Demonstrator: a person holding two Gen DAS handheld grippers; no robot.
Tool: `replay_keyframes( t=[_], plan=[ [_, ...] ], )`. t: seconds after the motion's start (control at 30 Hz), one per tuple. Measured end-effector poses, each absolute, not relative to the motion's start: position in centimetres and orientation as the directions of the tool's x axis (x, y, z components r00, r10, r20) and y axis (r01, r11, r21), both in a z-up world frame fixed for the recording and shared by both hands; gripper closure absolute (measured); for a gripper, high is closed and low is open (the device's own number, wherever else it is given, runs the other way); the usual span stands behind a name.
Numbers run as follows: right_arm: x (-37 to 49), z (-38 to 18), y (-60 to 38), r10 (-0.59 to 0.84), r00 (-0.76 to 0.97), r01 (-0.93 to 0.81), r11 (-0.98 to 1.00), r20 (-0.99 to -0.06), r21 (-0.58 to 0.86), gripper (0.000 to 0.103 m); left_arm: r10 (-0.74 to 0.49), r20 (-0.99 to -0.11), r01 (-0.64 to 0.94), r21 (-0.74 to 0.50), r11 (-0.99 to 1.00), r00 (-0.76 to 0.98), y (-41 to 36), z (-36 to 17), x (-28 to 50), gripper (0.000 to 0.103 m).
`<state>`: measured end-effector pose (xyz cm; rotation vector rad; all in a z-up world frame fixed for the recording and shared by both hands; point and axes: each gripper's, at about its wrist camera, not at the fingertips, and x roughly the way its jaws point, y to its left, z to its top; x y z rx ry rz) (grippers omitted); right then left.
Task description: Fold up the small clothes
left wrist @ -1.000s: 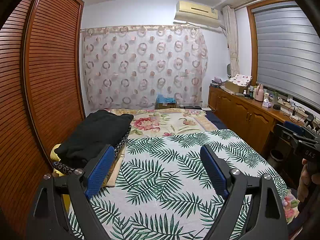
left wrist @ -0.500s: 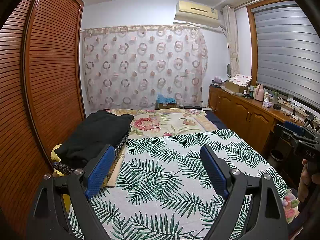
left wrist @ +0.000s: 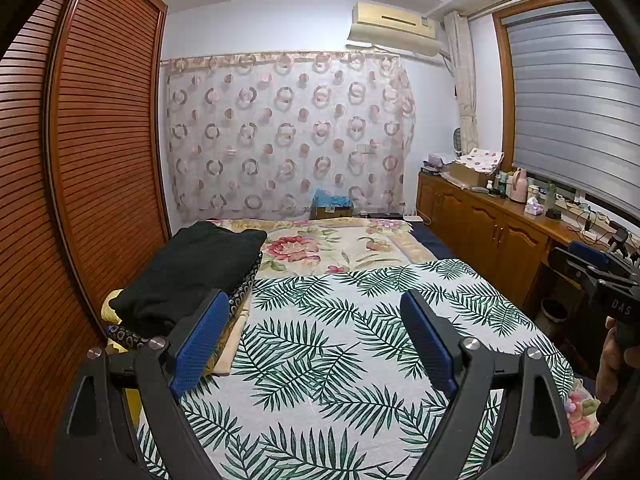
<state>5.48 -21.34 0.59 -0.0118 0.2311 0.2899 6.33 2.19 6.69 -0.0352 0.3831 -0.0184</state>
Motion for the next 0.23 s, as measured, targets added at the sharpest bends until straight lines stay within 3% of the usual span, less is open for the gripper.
replay_keyframes(
  t=[0.23],
  plan=[
    [5.49, 0.54, -21.36, 0.282, 0.932, -0.285, 0.958, -0.227, 0.021, 0.021, -0.025, -0.372, 0.012, -0.039, 0.999, 0.928, 2.27, 6.73, 6.32, 0.015]
  ],
)
